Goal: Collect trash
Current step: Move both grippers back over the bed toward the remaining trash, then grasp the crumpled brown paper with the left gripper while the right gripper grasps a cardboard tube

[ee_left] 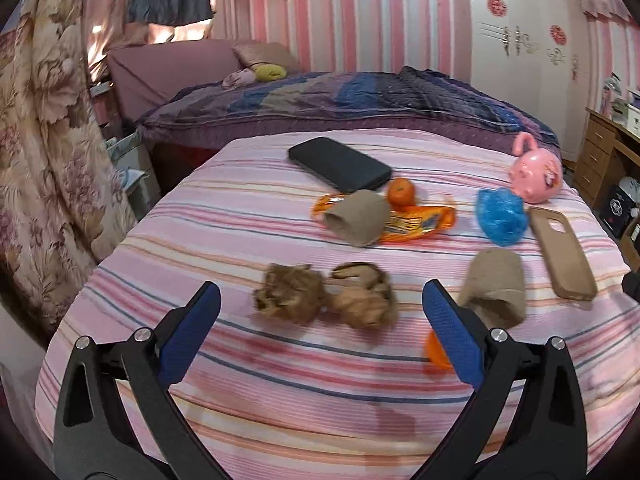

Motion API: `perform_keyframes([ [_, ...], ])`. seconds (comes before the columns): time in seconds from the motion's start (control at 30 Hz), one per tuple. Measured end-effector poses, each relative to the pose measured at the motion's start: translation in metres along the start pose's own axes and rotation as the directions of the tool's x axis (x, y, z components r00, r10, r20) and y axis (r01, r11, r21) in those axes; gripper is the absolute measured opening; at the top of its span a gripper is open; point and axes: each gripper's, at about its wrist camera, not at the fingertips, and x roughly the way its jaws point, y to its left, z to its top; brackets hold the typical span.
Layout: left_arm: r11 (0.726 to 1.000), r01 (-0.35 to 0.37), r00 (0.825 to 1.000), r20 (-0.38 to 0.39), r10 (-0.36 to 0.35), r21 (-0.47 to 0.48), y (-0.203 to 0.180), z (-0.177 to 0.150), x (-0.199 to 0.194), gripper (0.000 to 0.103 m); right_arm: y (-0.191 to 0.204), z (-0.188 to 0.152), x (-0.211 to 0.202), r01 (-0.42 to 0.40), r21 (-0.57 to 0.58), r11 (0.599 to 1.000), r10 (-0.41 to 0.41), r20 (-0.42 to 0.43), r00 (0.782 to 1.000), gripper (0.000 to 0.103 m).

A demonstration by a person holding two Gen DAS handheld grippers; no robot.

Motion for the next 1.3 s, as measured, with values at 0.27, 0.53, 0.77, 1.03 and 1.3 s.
perform_keyframes([
  [0.27, 0.999, -0.04, 0.998, -0.04, 0.04, -0.001, 0.001, -0.004, -0.006, 0.097, 0.013, 0.004, -0.002, -0.031, 0.025, 0.999, 0.031, 0.01, 0.999, 0.098],
  [0.53, 1.0, -0.001, 0.997, -0.082, -0.001, -0.025, 0.003, 0.009, -0.016, 0.097, 0.017, 0.002, -0.012, -0.044, 0.02, 0.999, 0.044, -0.005, 0.999, 0.098],
  [0.77, 0.998, 0.013, 0.993, -0.117, -0.02, -0.059, 0.015, 0.007, 0.014, 0.097, 0.023, -0.002, -0.008, -0.009, 0.018, 1.0, 0.01, -0.04, 0.999, 0.098],
  [1.03, 0.995, 0.04, 0.988, -0.144, -0.052, -0.089, 0.019, 0.013, 0.025, 0.091, 0.044, 0.016, -0.007, 0.001, -0.019, 1.0, -0.002, -0.033, 0.999, 0.098],
  [1.3, 0.998, 0.029, 0.987, -0.159, -0.036, -0.051, 0.038, 0.004, 0.029, 0.088, 0.066, 0.025, 0.023, -0.048, -0.04, 0.998, 0.048, -0.015, 0.999, 0.098],
])
